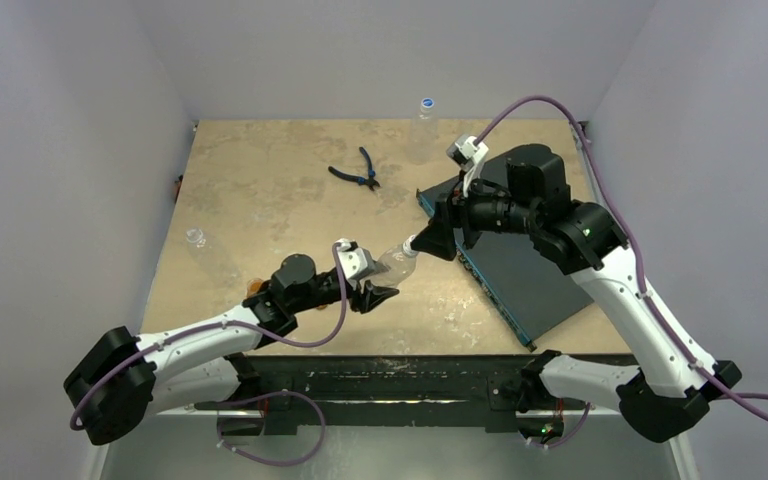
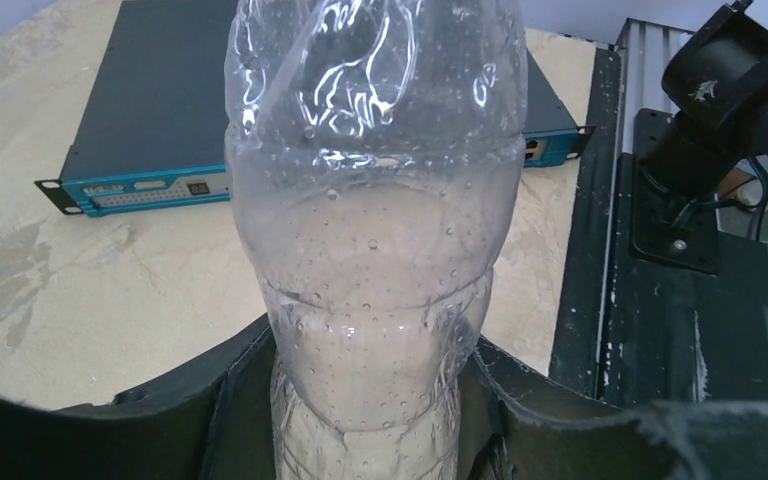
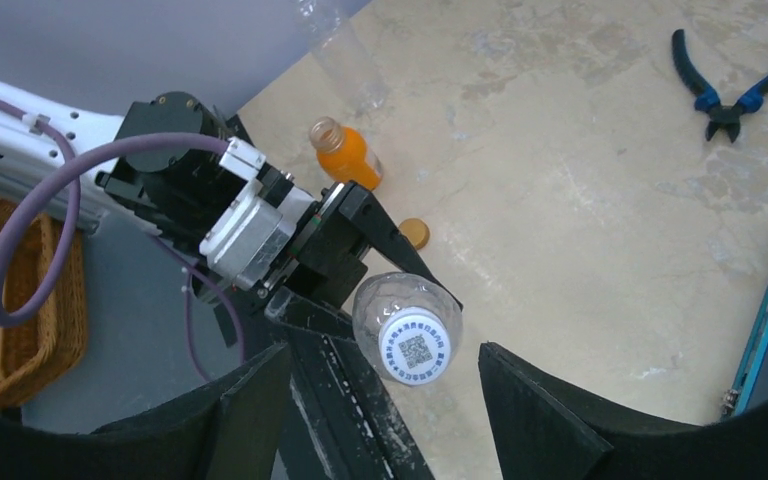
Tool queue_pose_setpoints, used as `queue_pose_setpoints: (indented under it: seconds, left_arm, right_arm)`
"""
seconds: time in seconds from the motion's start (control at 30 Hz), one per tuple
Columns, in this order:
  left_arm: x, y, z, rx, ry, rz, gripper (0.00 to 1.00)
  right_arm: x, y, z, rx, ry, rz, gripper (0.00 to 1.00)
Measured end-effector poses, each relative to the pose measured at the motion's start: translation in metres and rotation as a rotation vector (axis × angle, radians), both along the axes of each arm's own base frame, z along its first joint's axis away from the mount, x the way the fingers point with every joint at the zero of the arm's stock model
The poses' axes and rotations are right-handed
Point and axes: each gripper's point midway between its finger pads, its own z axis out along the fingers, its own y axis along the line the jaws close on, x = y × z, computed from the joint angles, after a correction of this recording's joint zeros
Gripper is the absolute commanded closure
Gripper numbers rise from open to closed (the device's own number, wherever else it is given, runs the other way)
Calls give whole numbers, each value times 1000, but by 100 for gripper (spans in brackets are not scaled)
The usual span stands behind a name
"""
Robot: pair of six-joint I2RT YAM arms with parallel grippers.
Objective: Screw on the bottle caps
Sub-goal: Screw the bottle cap onto the plastic bottle.
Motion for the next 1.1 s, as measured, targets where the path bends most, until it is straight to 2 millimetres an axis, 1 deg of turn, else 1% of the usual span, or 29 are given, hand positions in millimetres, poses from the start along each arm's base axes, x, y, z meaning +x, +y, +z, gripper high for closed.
queue_pose_setpoints:
  seconds: [0.1, 0.2, 0.37, 0.6, 0.73, 0.83, 1.1]
  left_arm:
    - [-7, 0, 1, -3, 19, -23, 100]
    - [-12, 0, 0, -1, 36, -43, 100]
    - [-17, 0, -3, 3, 57, -67, 100]
    - [-21, -1, -3, 3, 73, -83, 100]
    - [-22, -1, -2, -1, 73, -88, 100]
    - [-22, -1, -2, -2, 73, -89, 100]
    - [-22, -1, -2, -3, 72, -89, 100]
  right_arm:
    - [-8, 1, -4, -16, 9, 41, 29]
    - [-14, 1, -8, -31, 15, 71, 32]
    - [-19, 2, -12, -56, 19, 97, 35]
    - [-11, 5, -27, -108, 40, 80, 39]
    - [-7, 6, -32, -124, 46, 68, 41]
    - [-7, 7, -32, -126, 48, 72, 42]
    - [-11, 13, -36, -137, 55, 96, 50]
